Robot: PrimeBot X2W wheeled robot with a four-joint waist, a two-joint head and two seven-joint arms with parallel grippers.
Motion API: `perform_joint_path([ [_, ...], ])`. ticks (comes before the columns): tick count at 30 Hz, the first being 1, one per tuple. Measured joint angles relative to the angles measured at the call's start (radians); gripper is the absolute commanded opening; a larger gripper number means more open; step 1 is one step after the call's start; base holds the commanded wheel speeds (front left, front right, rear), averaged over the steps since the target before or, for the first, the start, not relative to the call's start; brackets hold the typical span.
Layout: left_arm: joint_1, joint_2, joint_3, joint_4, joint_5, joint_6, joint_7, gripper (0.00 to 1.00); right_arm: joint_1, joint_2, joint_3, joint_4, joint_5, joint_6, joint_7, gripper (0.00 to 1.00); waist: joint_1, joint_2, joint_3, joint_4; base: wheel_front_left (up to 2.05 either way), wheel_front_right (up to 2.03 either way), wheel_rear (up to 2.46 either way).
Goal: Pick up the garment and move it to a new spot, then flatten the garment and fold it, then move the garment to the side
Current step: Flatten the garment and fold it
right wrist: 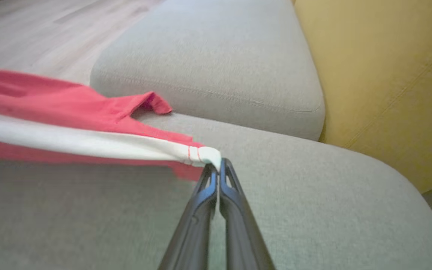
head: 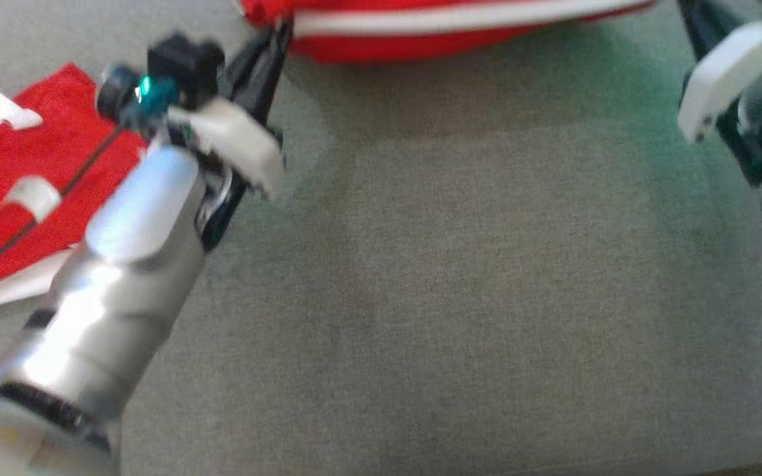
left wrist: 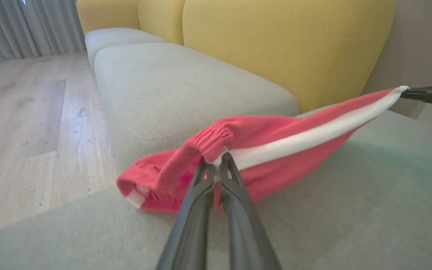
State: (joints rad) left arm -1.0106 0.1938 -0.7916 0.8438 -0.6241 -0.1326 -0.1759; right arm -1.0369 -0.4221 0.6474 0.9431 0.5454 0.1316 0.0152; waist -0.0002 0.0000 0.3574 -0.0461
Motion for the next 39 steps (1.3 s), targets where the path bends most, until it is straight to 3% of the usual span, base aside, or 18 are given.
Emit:
perform_joint_path([
  [5, 0.097, 0.079, -0.084, -0.1, -0.068, 0.0, 0.016, 0.0, 0.109, -0.102, 0.139, -0.125, 0.159, 0.0, 0.118, 0.0, -0.0001, 0.0, -0.065, 0.009, 0.0, 0.0, 0.0],
  [15, 0.264, 0.145, -0.164, -0.228, -0.091, 0.001, 0.026, 0.0, 0.24, -0.253, 0.312, -0.301, 0.333, 0.0, 0.269, 0.0, 0.0, 0.0, -0.183, 0.009, 0.0, 0.0, 0.0],
  [20, 0.325, 0.162, -0.184, -0.287, -0.101, 0.012, 0.041, 0.0, 0.277, -0.289, 0.332, -0.341, 0.382, 0.0, 0.302, 0.0, 0.0001, 0.0, -0.226, 0.003, 0.0, 0.0, 0.0],
  [31, 0.546, 0.24, -0.216, -0.532, -0.159, 0.107, 0.106, 0.0, 0.42, -0.381, 0.373, -0.466, 0.467, 0.0, 0.414, 0.0, 0.0, 0.0001, -0.352, -0.018, 0.0, 0.0, 0.0],
  [39, 0.621, 0.279, -0.252, -0.734, -0.168, 0.176, 0.175, 0.0, 0.515, -0.477, 0.299, -0.575, 0.496, 0.0, 0.464, 0.0, 0.0002, 0.0001, -0.353, -0.018, 0.0, 0.0, 0.0],
])
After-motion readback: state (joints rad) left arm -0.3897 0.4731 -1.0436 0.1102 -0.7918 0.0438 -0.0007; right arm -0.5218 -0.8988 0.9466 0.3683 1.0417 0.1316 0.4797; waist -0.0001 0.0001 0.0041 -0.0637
